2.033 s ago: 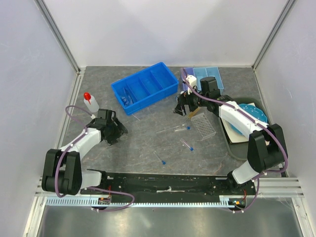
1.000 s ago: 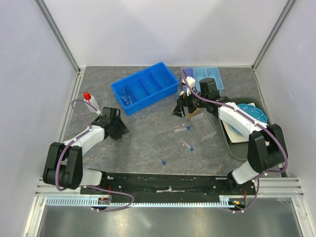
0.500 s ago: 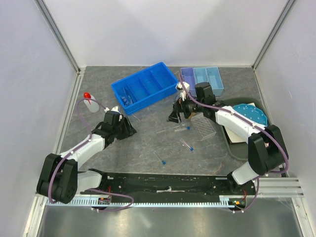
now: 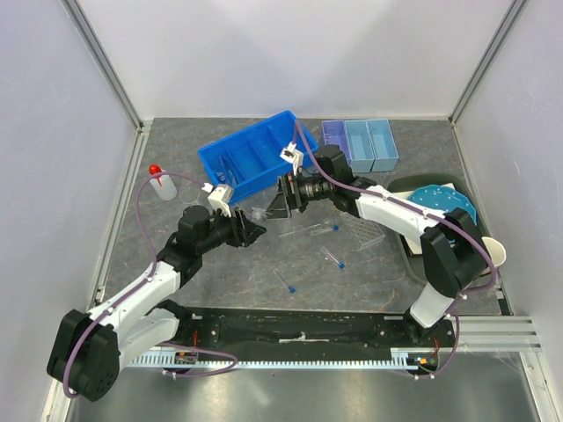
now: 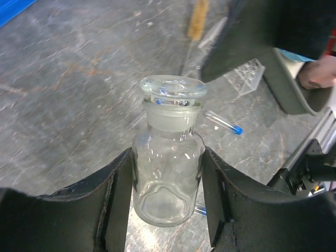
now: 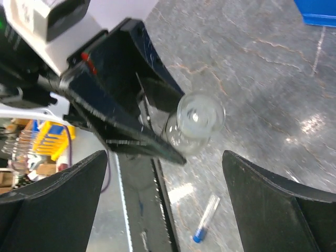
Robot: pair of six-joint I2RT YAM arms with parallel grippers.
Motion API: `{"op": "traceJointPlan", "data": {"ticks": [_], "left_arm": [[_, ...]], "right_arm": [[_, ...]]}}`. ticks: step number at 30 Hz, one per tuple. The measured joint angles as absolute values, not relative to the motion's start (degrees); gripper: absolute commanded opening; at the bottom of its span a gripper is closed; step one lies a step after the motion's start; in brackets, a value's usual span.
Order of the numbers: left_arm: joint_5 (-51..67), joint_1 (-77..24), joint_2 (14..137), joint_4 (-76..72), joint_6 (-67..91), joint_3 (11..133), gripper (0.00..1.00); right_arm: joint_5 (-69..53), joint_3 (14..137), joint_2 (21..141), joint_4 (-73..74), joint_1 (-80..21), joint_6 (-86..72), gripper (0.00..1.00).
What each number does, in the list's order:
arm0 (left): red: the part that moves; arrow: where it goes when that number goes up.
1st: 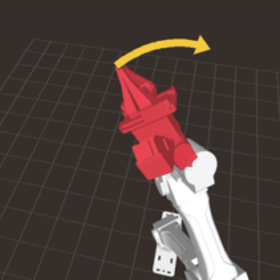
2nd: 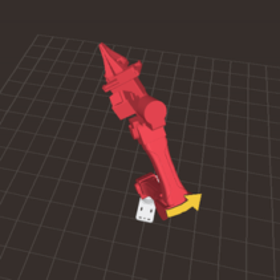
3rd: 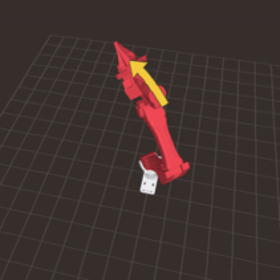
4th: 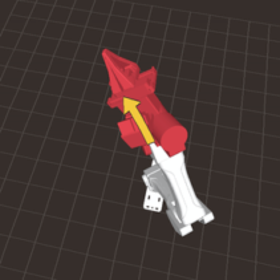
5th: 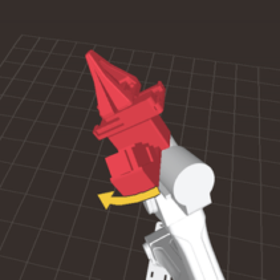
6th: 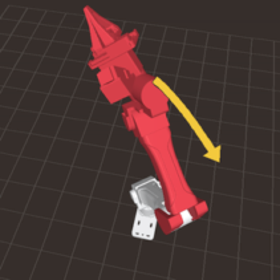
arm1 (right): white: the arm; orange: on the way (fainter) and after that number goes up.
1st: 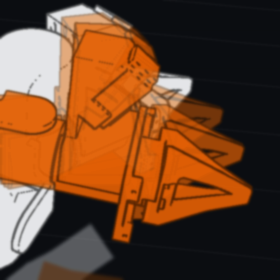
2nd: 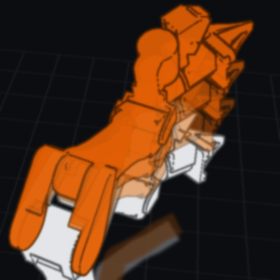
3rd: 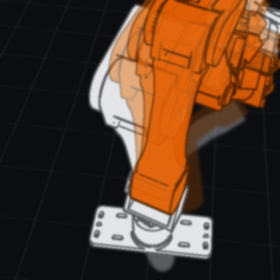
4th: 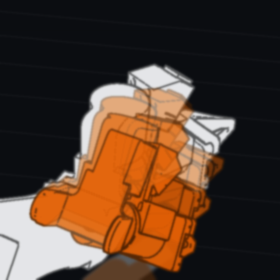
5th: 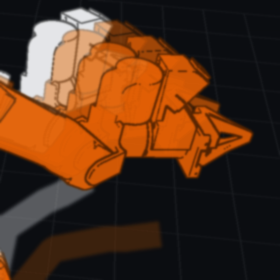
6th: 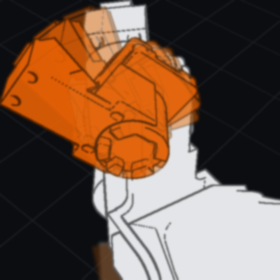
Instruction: Organize the chemistry lab equipment
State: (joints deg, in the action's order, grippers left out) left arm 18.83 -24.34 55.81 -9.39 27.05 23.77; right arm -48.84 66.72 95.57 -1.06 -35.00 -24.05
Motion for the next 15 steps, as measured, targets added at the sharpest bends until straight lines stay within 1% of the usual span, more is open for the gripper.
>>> {"op": "traceJointPlan", "data": {"ticks": [6, 13, 15], "left_arm": [[23.27, -26.24, 52.49, -13.47, 25.34, 22.85, 0.09], [25.32, -27.79, 51.79, -14.68, 24.75, 22.74, 0.09], [25.71, -27.9, 51.31, -14.79, 24.6, 22.74, 0.09]], "right_arm": [[-48.14, 70.61, 97.93, -1.91, -36.16, -30.89, 0.98], [-44.51, 71.46, 98.06, 0.56, -38.17, -31.73, 0.98], [-43.59, 71.46, 98.08, 2.02, -39.05, -31.7, 0.95]]}}
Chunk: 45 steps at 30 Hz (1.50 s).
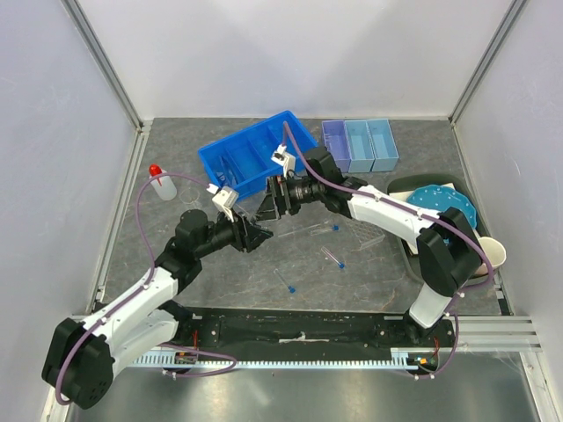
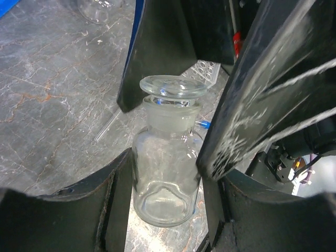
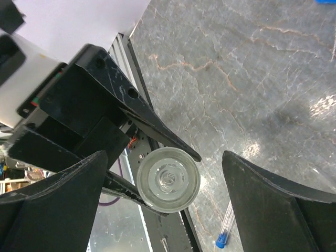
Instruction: Organize the chemistry lab equipment
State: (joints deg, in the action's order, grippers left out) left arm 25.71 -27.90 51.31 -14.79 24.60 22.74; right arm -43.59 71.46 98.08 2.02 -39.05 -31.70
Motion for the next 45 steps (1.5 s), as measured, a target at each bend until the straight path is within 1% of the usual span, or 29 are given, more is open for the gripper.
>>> {"op": "traceJointPlan", "data": {"ticks": [2, 3, 5, 6, 8, 9, 11, 12, 13, 15, 16, 17, 18, 19, 21, 22, 23, 26, 27, 36, 45], "left_arm": [[25.74, -28.05, 50.61, -14.98, 24.49, 22.74, 0.1], [25.76, -28.05, 50.37, -15.09, 24.49, 22.74, 0.09], [25.82, -28.1, 49.82, -15.14, 24.47, 22.72, 0.09], [25.85, -28.1, 49.63, -15.14, 24.47, 22.7, 0.1], [25.82, -28.1, 49.39, -15.16, 24.47, 22.61, 0.1], [25.82, -28.1, 49.32, -15.16, 24.47, 22.52, 0.1], [25.67, -28.1, 49.32, -15.0, 24.4, 22.35, 0.11], [25.91, -28.1, 49.32, -14.92, 24.38, 22.17, 0.12], [25.85, -28.1, 49.21, -14.81, 24.38, 22.11, 0.13], [25.85, -28.1, 49.15, -14.68, 24.38, 22.11, 0.18], [25.8, -28.12, 49.04, -14.61, 24.38, 22.11, 0.22], [25.82, -28.1, 48.95, -14.55, 24.38, 22.09, 0.35], [25.8, -28.12, 48.93, -14.46, 24.38, 22.09, 0.41], [25.76, -28.12, 48.88, -14.35, 24.4, 22.11, 0.45], [25.63, -28.12, 48.42, -13.58, 24.45, 22.11, 0.65], [25.61, -28.12, 48.1, -13.13, 24.47, 22.11, 0.71], [25.47, -28.12, 47.79, -12.58, 24.56, 22.11, 0.85], [25.5, -28.1, 46.46, -11.44, 24.99, 22.35, 0.89], [25.52, -28.1, 45.95, -10.5, 25.06, 22.76, 0.99], [22.7, -26.94, 41.65, 0.49, 24.97, 29.85, 1.0], [18.0, -26.65, 40.12, 6.28, 24.95, 29.54, 1.0]], "right_arm": [[-43.11, 71.46, 98.08, 2.94, -39.81, -31.75, 0.91], [-42.96, 71.46, 98.08, 3.31, -40.1, -31.73, 0.86], [-42.46, 71.46, 98.08, 3.95, -40.42, -31.62, 0.79], [-42.17, 71.46, 98.08, 4.23, -40.49, -31.55, 0.7], [-41.89, 71.46, 98.08, 4.6, -40.71, -31.4, 0.58], [-41.71, 71.46, 98.08, 4.8, -40.75, -31.38, 0.46], [-41.71, 71.48, 98.08, 4.8, -40.93, -31.57, 0.34], [-41.3, 71.55, 98.08, 4.86, -41.12, -31.57, 0.26], [-41.21, 71.55, 98.08, 4.91, -41.19, -31.48, 0.22], [-41.1, 71.55, 98.08, 4.84, -41.25, -31.57, 0.14], [-41.1, 71.55, 98.06, 4.78, -41.3, -31.53, 0.12], [-41.1, 71.55, 98.06, 4.73, -41.32, -31.53, 0.11], [-41.08, 71.55, 98.06, 4.69, -41.32, -31.51, 0.1], [-41.06, 71.55, 98.06, 4.71, -41.36, -31.48, 0.09], [-40.99, 71.55, 98.06, 4.78, -41.52, -31.42, 0.08], [-40.99, 71.57, 98.06, 4.8, -41.56, -31.33, 0.08], [-41.04, 71.68, 98.06, 4.91, -41.69, -31.2, 0.08], [-40.38, 72.14, 98.06, 5.72, -41.89, -30.22, 0.07], [-40.18, 72.53, 98.06, 6.15, -41.91, -29.93, 0.07], [-37.98, 79.46, 99.13, 8.27, -41.87, -26.68, 0.06], [-34.54, 81.14, 102.65, 10.17, -41.36, -23.27, 0.06]]}}
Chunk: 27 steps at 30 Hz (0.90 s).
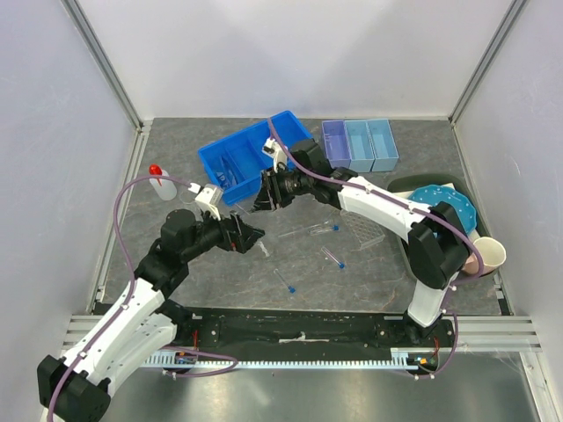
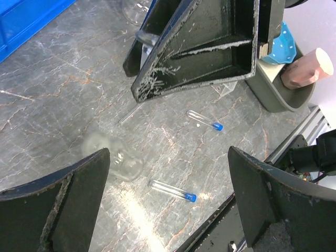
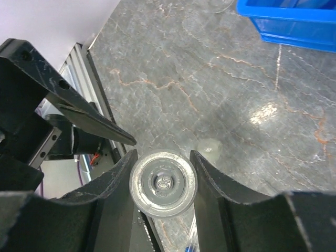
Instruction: Organize the chemistry lab equipment
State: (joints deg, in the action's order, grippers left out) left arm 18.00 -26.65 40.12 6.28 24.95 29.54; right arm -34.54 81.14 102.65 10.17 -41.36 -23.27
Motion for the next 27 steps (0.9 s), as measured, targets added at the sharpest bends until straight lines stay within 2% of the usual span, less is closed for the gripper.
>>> {"op": "traceJointPlan", "data": {"ticks": [12, 19, 27], "left_arm": [[13.58, -26.63, 40.12, 11.33, 25.74, 29.54, 1.0], [9.67, -26.33, 42.13, 13.47, 35.35, 29.21, 1.0], [7.88, -25.82, 56.64, 18.68, 51.53, 32.16, 1.0]], "right_arm": [[-31.05, 81.01, 102.85, 11.07, -39.03, -20.84, 0.07], [-28.91, 78.87, 102.61, 11.38, -35.83, -18.74, 0.07], [-27.24, 75.31, 100.01, 11.75, -34.85, -16.16, 0.08]]}}
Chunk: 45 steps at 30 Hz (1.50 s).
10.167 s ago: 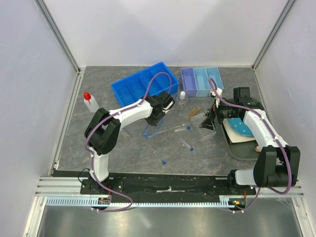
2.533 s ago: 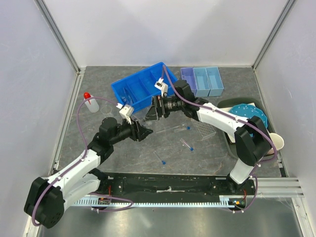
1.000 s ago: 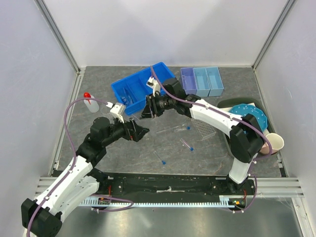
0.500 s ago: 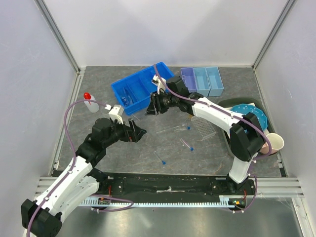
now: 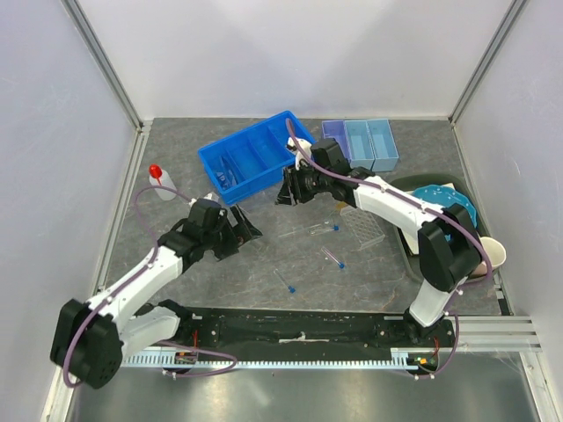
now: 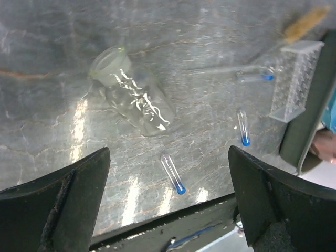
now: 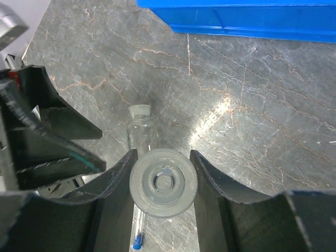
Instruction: Organize the chemistry lab equipment
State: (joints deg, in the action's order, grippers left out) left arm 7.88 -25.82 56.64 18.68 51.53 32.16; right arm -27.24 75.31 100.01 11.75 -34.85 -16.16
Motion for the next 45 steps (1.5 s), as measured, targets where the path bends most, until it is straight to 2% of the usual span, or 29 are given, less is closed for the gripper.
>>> {"op": "traceJointPlan", "data": {"ticks": [9, 15, 17, 18, 19, 20, 22, 24, 25, 26, 27, 34, 45], "left_arm": [[3.77, -26.94, 72.49, 31.66, 62.96, 42.76, 1.0], [0.25, -28.99, 80.07, 35.86, 65.43, 46.59, 0.9], [-1.5, -29.36, 82.24, 36.69, 65.52, 47.44, 0.78], [-2.15, -29.41, 83.33, 37.23, 65.52, 47.92, 0.75], [-2.92, -29.47, 84.33, 37.52, 65.45, 48.38, 0.65], [-3.6, -29.58, 86.02, 37.78, 65.32, 49.17, 0.63], [-4.54, -29.78, 88.58, 37.65, 64.95, 50.22, 0.49], [-5.02, -30.02, 90.39, 37.93, 64.23, 51.22, 0.42], [-5.43, -30.17, 90.52, 37.74, 63.77, 51.51, 0.32], [-5.98, -30.41, 90.7, 37.52, 63.33, 51.7, 0.26], [-6.15, -30.63, 90.83, 37.41, 62.59, 51.81, 0.09], [-7.4, -31.66, 88.64, 31.9, 51.79, 49.63, 0.07], [4.97, -31.7, 67.18, 6.9, 22.81, 35.44, 0.04]], "right_arm": [[-27.09, 73.17, 96.27, 11.35, -33.78, -14.94, 0.09], [-27.51, 72.31, 95.48, 11.2, -33.78, -14.98, 0.09], [-27.73, 71.99, 95.2, 11.0, -33.78, -15.09, 0.09], [-27.9, 71.81, 95.11, 10.81, -33.78, -15.18, 0.09], [-28.1, 71.66, 95.02, 10.74, -33.78, -15.2, 0.09], [-28.21, 71.53, 94.85, 10.79, -33.78, -15.22, 0.09], [-28.38, 71.26, 94.5, 10.72, -33.78, -15.25, 0.09], [-28.42, 71.07, 94.04, 10.55, -33.78, -15.25, 0.09], [-28.45, 70.94, 93.76, 10.39, -33.78, -15.25, 0.09], [-28.45, 70.87, 93.54, 10.35, -33.78, -15.25, 0.09], [-28.49, 70.78, 93.34, 10.22, -33.78, -15.25, 0.1], [-28.86, 70.02, 92.92, 9.5, -33.78, -15.75, 0.09], [-31.14, 69.84, 92.92, 8.16, -33.78, -17.23, 0.1]]}}
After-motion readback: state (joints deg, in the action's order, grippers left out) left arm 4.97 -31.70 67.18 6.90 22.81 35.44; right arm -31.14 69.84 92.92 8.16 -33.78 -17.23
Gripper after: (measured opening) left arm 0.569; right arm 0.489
